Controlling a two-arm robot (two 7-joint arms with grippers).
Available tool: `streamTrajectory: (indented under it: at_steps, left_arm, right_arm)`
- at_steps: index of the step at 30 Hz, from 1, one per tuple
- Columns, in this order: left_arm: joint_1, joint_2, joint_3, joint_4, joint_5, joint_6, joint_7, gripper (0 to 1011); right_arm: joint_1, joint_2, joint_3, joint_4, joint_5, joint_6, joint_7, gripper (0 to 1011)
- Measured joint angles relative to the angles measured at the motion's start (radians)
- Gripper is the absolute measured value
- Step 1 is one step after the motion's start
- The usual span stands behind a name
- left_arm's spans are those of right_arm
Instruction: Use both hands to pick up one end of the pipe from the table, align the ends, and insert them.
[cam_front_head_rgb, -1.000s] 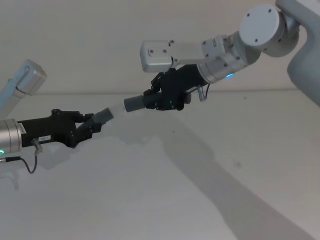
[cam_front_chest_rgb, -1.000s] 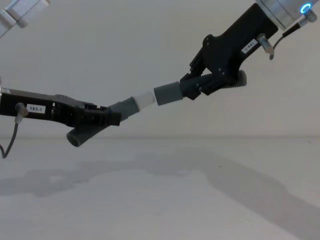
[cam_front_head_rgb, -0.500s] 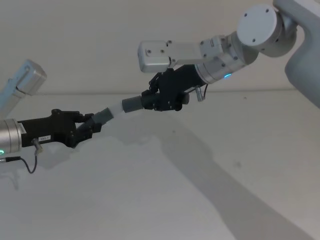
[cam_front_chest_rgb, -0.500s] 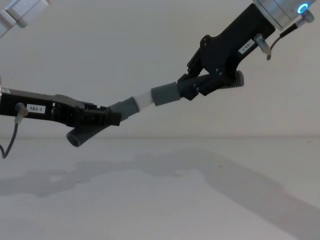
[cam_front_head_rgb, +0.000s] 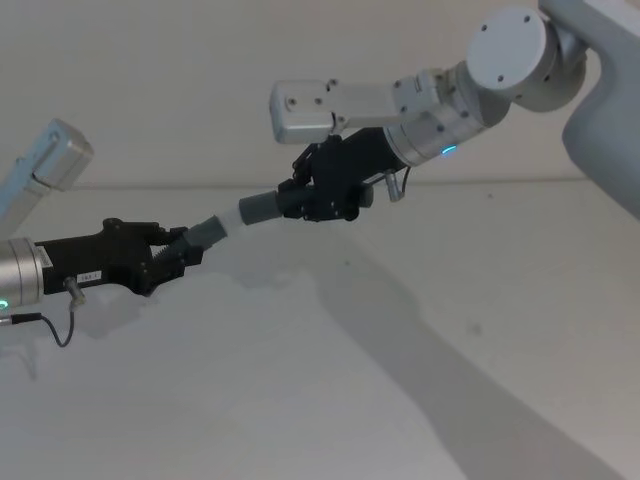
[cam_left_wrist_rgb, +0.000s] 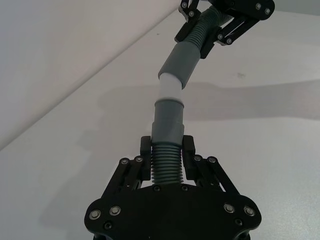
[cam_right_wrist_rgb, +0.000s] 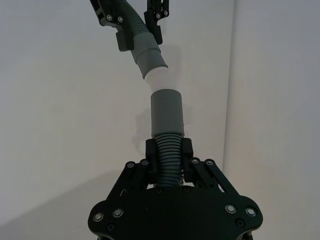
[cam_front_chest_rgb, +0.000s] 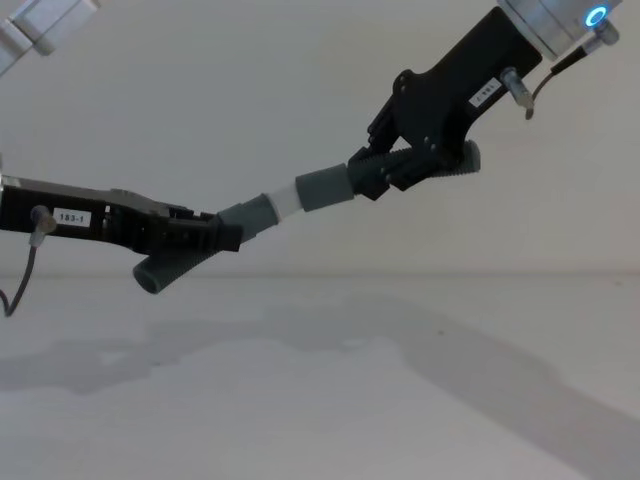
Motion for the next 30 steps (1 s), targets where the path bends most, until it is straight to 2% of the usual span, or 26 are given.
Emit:
streamTrajectory:
  at_steps: [30]
  left_arm:
    - [0.0, 0.0, 0.0, 0.0, 0.0, 0.0, 0.0, 331]
  right_arm:
    - [0.009, -0.018, -0.009, 0.024, 0.002, -0.008, 0.011, 255]
